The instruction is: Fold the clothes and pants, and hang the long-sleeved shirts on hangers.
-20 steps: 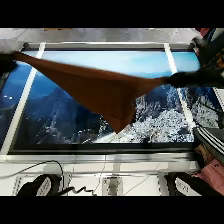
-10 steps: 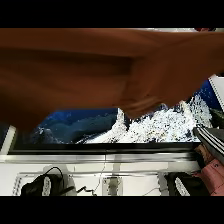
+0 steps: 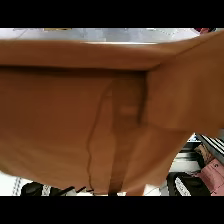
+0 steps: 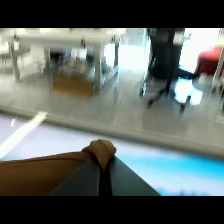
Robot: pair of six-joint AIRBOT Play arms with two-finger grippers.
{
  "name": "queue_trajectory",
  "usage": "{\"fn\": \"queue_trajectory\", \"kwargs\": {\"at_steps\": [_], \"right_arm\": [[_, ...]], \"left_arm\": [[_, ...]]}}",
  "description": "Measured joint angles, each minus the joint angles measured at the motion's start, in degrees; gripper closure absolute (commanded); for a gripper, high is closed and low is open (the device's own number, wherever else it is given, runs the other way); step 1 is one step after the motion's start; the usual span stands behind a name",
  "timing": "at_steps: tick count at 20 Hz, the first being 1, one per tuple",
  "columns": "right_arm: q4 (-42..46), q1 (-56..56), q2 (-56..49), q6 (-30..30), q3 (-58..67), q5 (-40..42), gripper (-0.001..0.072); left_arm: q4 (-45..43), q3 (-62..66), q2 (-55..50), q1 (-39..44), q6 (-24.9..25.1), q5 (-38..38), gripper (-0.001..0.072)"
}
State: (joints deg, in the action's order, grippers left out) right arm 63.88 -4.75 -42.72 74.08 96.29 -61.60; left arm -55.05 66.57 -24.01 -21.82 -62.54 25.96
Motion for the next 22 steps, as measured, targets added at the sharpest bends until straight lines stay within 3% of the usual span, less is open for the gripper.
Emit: {"fn": "queue_trajectory", "kwargs": {"at_steps": [4, 8, 15, 18, 22], "right_arm": [[-0.5, 0.0, -15.7, 1.6, 0.0, -9.7, 0.0696], [-1.0, 0.1, -32.2, 2.1, 0.0, -10.4, 0.0696], [-1.2, 0.1, -52.7, 2.4, 0.1, 2.5, 0.0696], [-0.8, 0.1, -57.3, 2.4, 0.1, 6.1, 0.0696], [0.2, 0.1, -60.6, 2.4, 0.1, 7.1, 0.0696]], "left_arm": [[-0.1, -0.9, -14.3, 0.0, 0.0, 14.3, 0.0691], [0.5, -1.3, -31.3, 1.4, 0.0, 17.3, 0.0692], [1.1, -1.4, -53.0, 9.1, 0.0, 0.5, 0.0691], [1.1, -1.3, -58.0, 11.8, 0.0, -6.6, 0.0692], [1.1, -1.4, -62.8, 13.0, 0.0, -10.1, 0.0691]]}}
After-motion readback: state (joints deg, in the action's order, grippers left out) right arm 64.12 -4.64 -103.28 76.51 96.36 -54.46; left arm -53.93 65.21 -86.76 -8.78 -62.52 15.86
